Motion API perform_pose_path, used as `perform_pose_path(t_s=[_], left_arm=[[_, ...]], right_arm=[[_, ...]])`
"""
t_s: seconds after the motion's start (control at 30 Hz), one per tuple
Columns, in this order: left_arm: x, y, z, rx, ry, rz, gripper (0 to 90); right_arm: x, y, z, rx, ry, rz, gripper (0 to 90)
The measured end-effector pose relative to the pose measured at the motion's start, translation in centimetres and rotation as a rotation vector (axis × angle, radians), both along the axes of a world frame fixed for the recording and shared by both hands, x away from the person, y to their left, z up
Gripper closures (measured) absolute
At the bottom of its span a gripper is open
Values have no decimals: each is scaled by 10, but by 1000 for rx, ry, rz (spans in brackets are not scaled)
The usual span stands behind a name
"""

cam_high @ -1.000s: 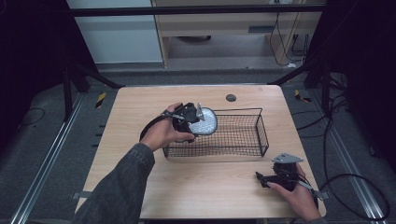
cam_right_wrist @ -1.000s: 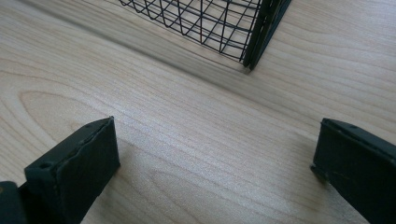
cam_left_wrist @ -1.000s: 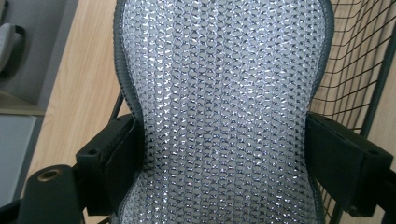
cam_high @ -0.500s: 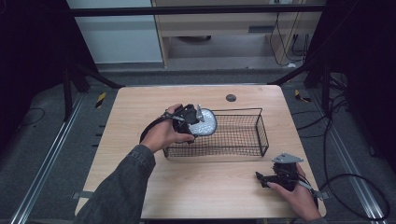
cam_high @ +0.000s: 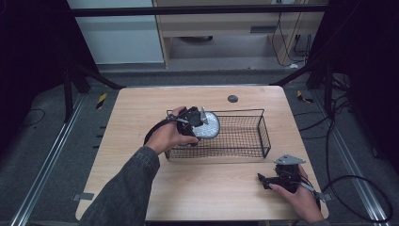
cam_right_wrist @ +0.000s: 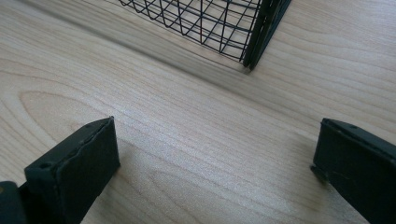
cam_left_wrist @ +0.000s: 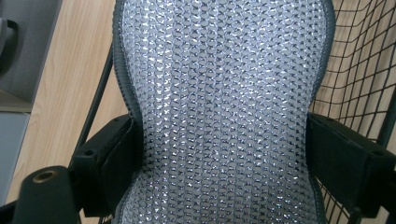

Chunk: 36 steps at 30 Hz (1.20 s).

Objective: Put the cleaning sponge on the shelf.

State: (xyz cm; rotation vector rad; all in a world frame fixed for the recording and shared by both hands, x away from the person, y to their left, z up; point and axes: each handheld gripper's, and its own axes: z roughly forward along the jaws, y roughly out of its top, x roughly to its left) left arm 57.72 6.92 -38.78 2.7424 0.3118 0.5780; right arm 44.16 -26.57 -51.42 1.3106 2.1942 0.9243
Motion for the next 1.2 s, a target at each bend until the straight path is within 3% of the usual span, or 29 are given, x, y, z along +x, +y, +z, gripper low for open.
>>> perform_pose_path(t_s=[0.1, 0.2, 0.33, 0.7, 1.0, 1.13, 1.2], left_arm=[[0, 0, -1, -11, 12, -3, 107], [1, 2, -1, -51, 44, 4, 57], [2, 5, 2, -88, 52, 27, 30], [-4, 11, 11, -112, 27, 24, 63], [-13, 14, 18, -164, 19, 19, 63], [-17, 15, 19, -191, 38, 15, 46], [-19, 15, 18, -232, 49, 23, 38]], right_arm=[[-1, 1, 1, 16, 13, -6, 4], [-1, 1, 1, 13, 11, -6, 4], [-1, 1, 1, 14, 11, -7, 3], [-1, 1, 1, 13, 11, -7, 4], [-1, 1, 1, 13, 10, -7, 4], [-1, 1, 1, 13, 9, -7, 4], [-1, 1, 1, 12, 9, -7, 4]])
